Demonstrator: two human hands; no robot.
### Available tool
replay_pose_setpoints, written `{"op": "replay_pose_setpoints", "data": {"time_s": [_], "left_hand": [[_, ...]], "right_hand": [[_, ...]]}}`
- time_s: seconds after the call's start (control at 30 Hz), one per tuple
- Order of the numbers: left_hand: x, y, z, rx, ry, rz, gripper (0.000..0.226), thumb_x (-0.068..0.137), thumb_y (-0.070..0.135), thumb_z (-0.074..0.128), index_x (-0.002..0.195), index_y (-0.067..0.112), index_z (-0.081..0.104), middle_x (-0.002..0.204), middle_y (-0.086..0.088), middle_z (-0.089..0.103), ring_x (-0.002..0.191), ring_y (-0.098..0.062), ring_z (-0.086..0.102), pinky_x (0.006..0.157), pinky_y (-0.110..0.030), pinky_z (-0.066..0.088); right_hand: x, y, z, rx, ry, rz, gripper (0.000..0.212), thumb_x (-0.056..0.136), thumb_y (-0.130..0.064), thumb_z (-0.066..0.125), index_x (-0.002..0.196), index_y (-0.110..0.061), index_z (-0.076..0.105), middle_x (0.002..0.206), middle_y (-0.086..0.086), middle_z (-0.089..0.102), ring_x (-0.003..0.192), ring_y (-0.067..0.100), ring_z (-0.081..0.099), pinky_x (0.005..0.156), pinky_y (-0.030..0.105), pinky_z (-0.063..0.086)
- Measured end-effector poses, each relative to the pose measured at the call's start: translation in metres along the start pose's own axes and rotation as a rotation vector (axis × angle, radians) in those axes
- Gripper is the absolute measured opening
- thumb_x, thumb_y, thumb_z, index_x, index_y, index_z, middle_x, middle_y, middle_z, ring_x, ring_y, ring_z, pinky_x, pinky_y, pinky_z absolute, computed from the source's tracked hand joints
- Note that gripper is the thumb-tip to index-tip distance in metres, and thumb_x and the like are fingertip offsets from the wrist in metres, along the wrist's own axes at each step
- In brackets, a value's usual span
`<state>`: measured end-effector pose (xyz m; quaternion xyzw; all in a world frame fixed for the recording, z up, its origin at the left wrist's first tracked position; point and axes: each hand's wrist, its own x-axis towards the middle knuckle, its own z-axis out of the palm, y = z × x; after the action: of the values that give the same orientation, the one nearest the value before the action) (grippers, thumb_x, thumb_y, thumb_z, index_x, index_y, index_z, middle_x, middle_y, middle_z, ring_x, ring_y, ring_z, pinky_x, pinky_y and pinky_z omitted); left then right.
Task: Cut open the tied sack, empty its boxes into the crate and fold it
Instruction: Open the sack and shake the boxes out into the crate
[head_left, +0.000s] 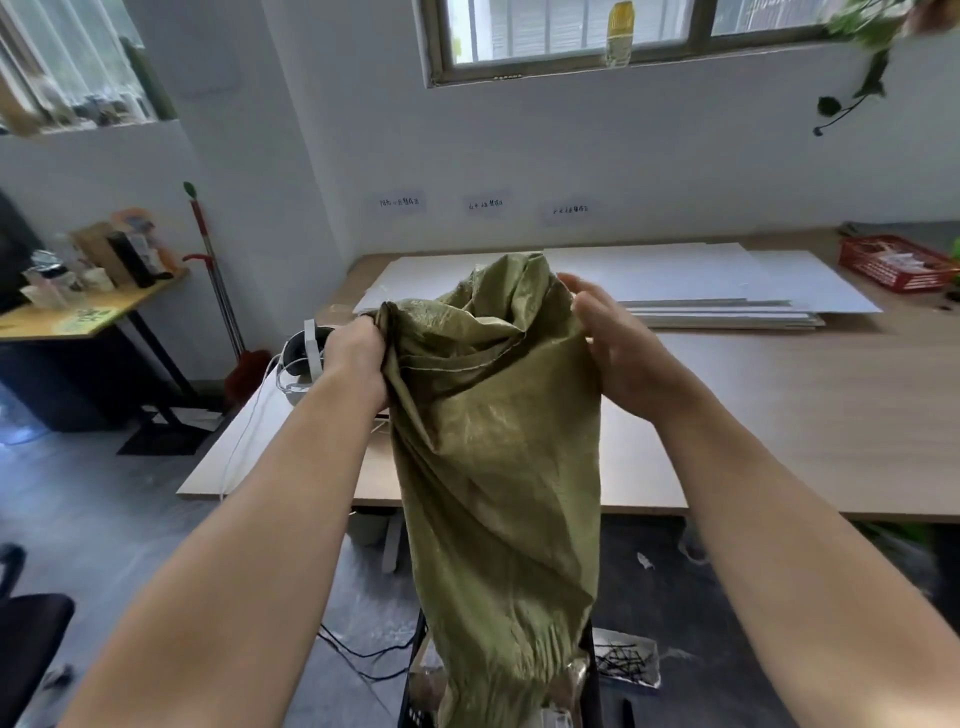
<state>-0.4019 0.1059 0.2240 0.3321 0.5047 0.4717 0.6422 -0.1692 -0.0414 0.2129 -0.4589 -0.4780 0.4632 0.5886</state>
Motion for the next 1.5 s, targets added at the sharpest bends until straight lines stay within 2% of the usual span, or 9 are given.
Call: {"op": "replay_pose_setpoints", "data": {"time_s": [0.13, 0.4, 0.57, 0.7, 0.83, 0.93, 1.27, 1.37, 1.5], "left_hand": [[0.056, -0.015, -0.014, -0.076, -0.076, -0.092, 0.049, 0.07, 0.012, 0.052, 0.115, 0.009, 0.071, 0.114, -0.019, 0.072, 0.1, -0.039, 0.07, 0.084, -0.064, 0.053], [-0.014, -0.011, -0.029, -0.047, -0.224, -0.155, 0.041, 0.087, 0.033, 0.051, 0.119, 0.017, 0.071, 0.123, -0.011, 0.07, 0.112, -0.029, 0.067, 0.097, -0.047, 0.051], [-0.025, -0.024, -0.056, -0.086, -0.484, 0.025, 0.039, 0.085, 0.051, 0.055, 0.115, 0.027, 0.06, 0.12, -0.009, 0.061, 0.11, -0.029, 0.06, 0.09, -0.042, 0.045], [-0.033, -0.042, -0.052, 0.049, -0.527, 0.235, 0.069, 0.085, 0.018, 0.071, 0.139, 0.046, 0.037, 0.132, -0.002, 0.057, 0.117, -0.025, 0.058, 0.089, -0.041, 0.05], [-0.036, -0.049, -0.036, 0.223, -0.27, 0.382, 0.048, 0.092, 0.006, 0.063, 0.13, 0.033, 0.052, 0.117, 0.0, 0.065, 0.107, -0.019, 0.064, 0.094, -0.034, 0.053], [-0.031, -0.054, -0.026, 0.183, -0.043, 0.219, 0.013, 0.098, 0.017, 0.057, 0.106, 0.015, 0.067, 0.098, -0.009, 0.071, 0.095, -0.03, 0.067, 0.085, -0.039, 0.058], [-0.011, -0.055, -0.019, 0.148, 0.103, -0.12, 0.021, 0.07, 0.02, 0.064, 0.087, 0.012, 0.074, 0.096, -0.012, 0.077, 0.089, -0.032, 0.074, 0.08, -0.056, 0.058], [-0.018, -0.054, -0.014, 0.191, 0.048, -0.194, 0.016, 0.082, 0.022, 0.057, 0.078, 0.015, 0.071, 0.084, -0.008, 0.074, 0.071, -0.027, 0.07, 0.071, -0.04, 0.059], [-0.027, -0.05, -0.014, 0.335, -0.085, -0.236, 0.027, 0.096, 0.025, 0.047, 0.076, 0.017, 0.063, 0.061, -0.003, 0.068, 0.057, -0.021, 0.065, 0.061, -0.029, 0.055]], "right_hand": [[0.009, 0.012, 0.021, -0.266, 0.014, -0.033, 0.074, 0.082, -0.022, 0.078, 0.143, -0.031, 0.039, 0.129, -0.003, 0.06, 0.116, 0.015, 0.062, 0.096, 0.028, 0.053], [0.044, 0.039, 0.022, -0.078, 0.546, 0.258, 0.008, 0.085, -0.016, 0.064, 0.092, -0.014, 0.062, 0.088, 0.007, 0.065, 0.079, 0.022, 0.06, 0.075, 0.037, 0.053], [0.053, 0.05, 0.025, 0.027, 0.613, 0.376, 0.037, 0.082, -0.014, 0.057, 0.119, -0.016, 0.065, 0.106, 0.011, 0.068, 0.093, 0.026, 0.065, 0.086, 0.043, 0.059], [0.063, 0.069, 0.017, 0.004, 0.631, 0.422, 0.066, 0.068, -0.019, 0.055, 0.134, -0.023, 0.055, 0.126, 0.012, 0.062, 0.107, 0.032, 0.063, 0.092, 0.05, 0.056], [0.05, 0.06, 0.023, -0.034, 0.6, 0.502, 0.052, 0.078, -0.02, 0.059, 0.13, -0.017, 0.054, 0.115, 0.014, 0.063, 0.1, 0.034, 0.064, 0.081, 0.046, 0.059], [0.046, 0.056, 0.02, -0.084, 0.551, 0.437, 0.085, 0.076, -0.035, 0.067, 0.149, -0.036, 0.024, 0.128, 0.009, 0.055, 0.111, 0.032, 0.057, 0.095, 0.05, 0.052], [0.002, 0.033, 0.011, -0.851, -0.129, -0.157, 0.097, 0.074, -0.04, 0.084, 0.151, -0.042, 0.025, 0.164, -0.012, -0.003, 0.15, 0.02, 0.007, 0.114, 0.036, 0.022], [0.005, 0.04, 0.01, -1.084, -0.163, -0.078, 0.074, 0.078, -0.035, 0.08, 0.143, -0.032, 0.045, 0.154, -0.001, 0.033, 0.139, 0.024, 0.033, 0.108, 0.034, 0.032], [0.002, 0.047, 0.013, -1.005, -0.07, 0.021, 0.012, 0.089, -0.022, 0.067, 0.08, -0.028, 0.063, 0.083, -0.003, 0.063, 0.089, 0.023, 0.06, 0.074, 0.033, 0.044]]}}
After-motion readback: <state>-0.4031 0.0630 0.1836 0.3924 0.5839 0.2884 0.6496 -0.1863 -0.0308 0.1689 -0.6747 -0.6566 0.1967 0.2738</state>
